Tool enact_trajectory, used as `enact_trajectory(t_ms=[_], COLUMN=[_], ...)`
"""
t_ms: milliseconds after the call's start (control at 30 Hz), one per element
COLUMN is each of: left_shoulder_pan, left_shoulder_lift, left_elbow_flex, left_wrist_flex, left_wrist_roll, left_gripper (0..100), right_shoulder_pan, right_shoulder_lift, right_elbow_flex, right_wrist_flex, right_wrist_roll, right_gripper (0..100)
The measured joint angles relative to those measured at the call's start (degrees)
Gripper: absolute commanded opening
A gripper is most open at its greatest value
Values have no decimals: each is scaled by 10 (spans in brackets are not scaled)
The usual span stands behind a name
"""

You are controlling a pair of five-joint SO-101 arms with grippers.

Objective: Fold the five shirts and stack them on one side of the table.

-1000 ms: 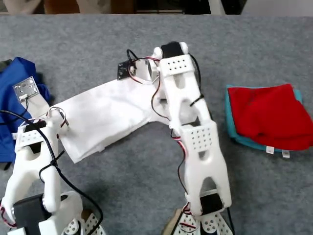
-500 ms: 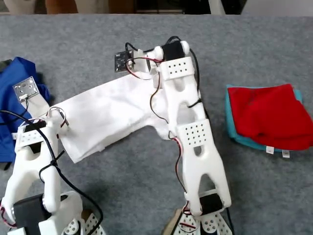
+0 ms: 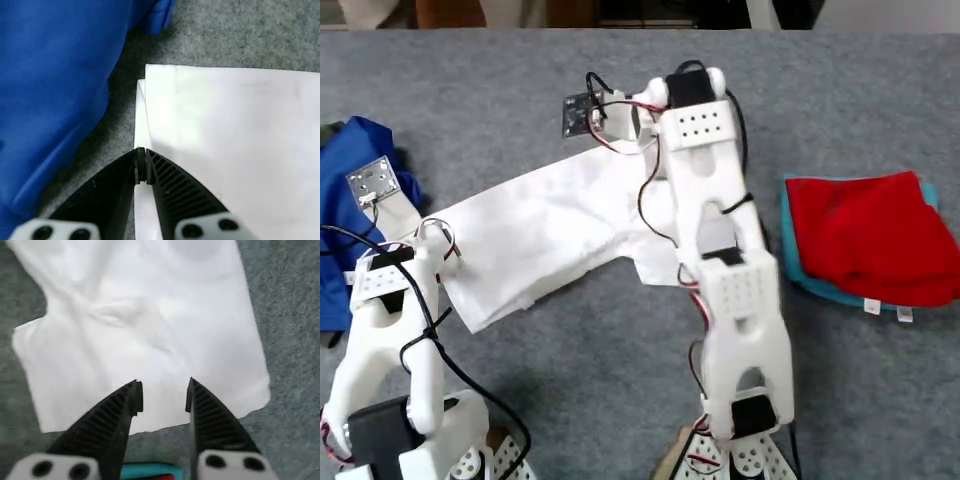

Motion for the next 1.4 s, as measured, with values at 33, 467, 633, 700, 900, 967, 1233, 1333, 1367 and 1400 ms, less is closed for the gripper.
enact_trajectory(t_ms=[33, 467, 633, 700, 900, 967, 1233, 1333, 1367, 1400], left_shoulder_pan=[0, 0, 0, 0, 0, 0, 0, 0, 0, 0], left_shoulder_lift=[0, 0, 0, 0, 0, 0, 0, 0, 0, 0], left_elbow_flex=[0, 0, 0, 0, 0, 0, 0, 0, 0, 0], left_wrist_flex=[0, 0, 0, 0, 0, 0, 0, 0, 0, 0], left_wrist_roll=[0, 0, 0, 0, 0, 0, 0, 0, 0, 0], left_gripper=[20, 20, 20, 20, 20, 19, 19, 19, 19, 19], right_shoulder_pan=[0, 0, 1, 4, 18, 18, 20, 20, 20, 20], right_shoulder_lift=[-33, -245, -246, -246, -247, -247, -248, -248, -245, -240], right_elbow_flex=[51, 571, 668, 687, 705, 705, 707, 707, 707, 707], right_wrist_flex=[0, -136, -192, -210, -256, -257, -279, -285, -287, -290], right_wrist_roll=[0, 0, 0, 0, 0, 0, 0, 0, 0, 0], right_gripper=[145, 149, 149, 149, 150, 166, 224, 224, 217, 200])
